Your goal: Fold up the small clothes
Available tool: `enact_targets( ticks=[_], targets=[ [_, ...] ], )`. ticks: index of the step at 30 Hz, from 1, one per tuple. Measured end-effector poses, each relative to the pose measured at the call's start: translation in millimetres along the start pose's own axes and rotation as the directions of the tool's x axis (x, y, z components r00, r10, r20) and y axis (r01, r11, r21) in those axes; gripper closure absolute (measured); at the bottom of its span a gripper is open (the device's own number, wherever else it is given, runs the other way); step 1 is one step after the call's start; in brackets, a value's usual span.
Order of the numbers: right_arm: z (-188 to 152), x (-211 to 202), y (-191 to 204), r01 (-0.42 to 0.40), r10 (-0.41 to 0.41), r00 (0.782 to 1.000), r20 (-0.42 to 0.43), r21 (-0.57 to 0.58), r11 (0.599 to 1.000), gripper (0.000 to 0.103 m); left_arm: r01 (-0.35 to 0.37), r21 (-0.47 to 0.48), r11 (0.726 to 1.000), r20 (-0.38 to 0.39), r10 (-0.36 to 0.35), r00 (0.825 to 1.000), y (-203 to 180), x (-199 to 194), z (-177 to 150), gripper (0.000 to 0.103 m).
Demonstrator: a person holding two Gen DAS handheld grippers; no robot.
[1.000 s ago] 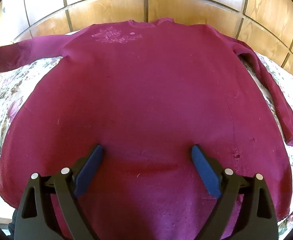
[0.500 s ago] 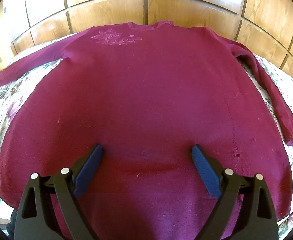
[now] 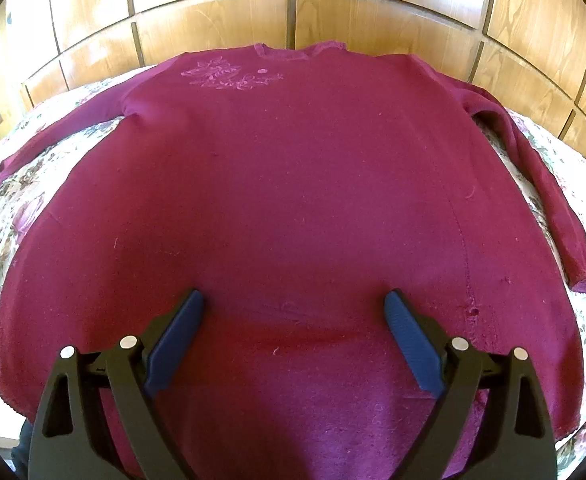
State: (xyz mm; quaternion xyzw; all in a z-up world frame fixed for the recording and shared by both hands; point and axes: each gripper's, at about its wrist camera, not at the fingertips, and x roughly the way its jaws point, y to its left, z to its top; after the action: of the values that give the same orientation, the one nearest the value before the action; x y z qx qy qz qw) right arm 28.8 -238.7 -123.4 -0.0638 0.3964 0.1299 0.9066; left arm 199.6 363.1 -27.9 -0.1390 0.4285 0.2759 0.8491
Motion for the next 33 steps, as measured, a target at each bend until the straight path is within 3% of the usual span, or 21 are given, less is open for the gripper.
enact_targets(
  ticks=[3,6,9,13,19,22,25,28,31,33],
  targets=[
    [-1.0,-0.9,-0.8,-0.001,0.001,1.000,0.002,0.001,1.000,0.011,0.001,0.084,0.996,0.012,-0.002,1.000,-26.8,-11.4,-15.0,0.070],
    [-2.5,-3.3,-2.2,-0.006,0.006,1.000,0.001,0.000,1.000,0.011,0.117,0.085,0.990,0.005,-0.117,0.993,-52.5,-20.6,-28.8,0.070],
    [-4.6,-5.7,-3.2,-0.011,0.011,1.000,0.001,-0.001,1.000,0.011,0.209,0.159,0.965,0.024,-0.215,0.976,-95.7,-43.6,-54.8,0.070],
    [-7.8,-12.1,-6.1,-0.028,0.028,1.000,-0.007,0.003,1.000,0.011,0.369,0.229,0.901,0.003,-0.379,0.925,-158.8,-75.8,-102.9,0.061],
    [-11.3,-30.0,-21.8,-0.065,0.066,0.998,-0.011,0.028,0.997,0.015,0.497,0.361,0.789,-0.068,-0.509,0.858,-235.5,-115.3,-172.8,0.061],
    [-8.4,-44.8,-42.3,-0.055,0.053,0.998,0.025,0.067,0.996,0.015,0.522,0.439,0.731,-0.087,-0.544,0.835,-264.3,-133.3,-203.8,0.061],
    [-3.8,-54.7,-67.9,-0.033,0.026,0.998,0.057,0.122,0.992,0.017,0.509,0.518,0.687,-0.100,-0.543,0.834,-287.0,-143.9,-230.0,0.061],
    [-1.7,-60.4,-92.7,0.017,-0.029,0.997,0.077,0.162,0.987,0.021,0.486,0.572,0.661,-0.108,-0.526,0.844,-305.3,-145.5,-250.6,0.061],
    [-5.0,-64.3,-120.1,0.069,-0.087,0.993,0.082,0.197,0.978,0.028,0.446,0.608,0.656,-0.113,-0.485,0.867,-312.2,-135.0,-261.0,0.061],
    [-7.9,-66.2,-135.8,0.098,-0.119,0.989,0.083,0.220,0.971,0.029,0.428,0.619,0.659,-0.102,-0.473,0.875,-314.0,-133.2,-264.1,0.054]
  ],
)
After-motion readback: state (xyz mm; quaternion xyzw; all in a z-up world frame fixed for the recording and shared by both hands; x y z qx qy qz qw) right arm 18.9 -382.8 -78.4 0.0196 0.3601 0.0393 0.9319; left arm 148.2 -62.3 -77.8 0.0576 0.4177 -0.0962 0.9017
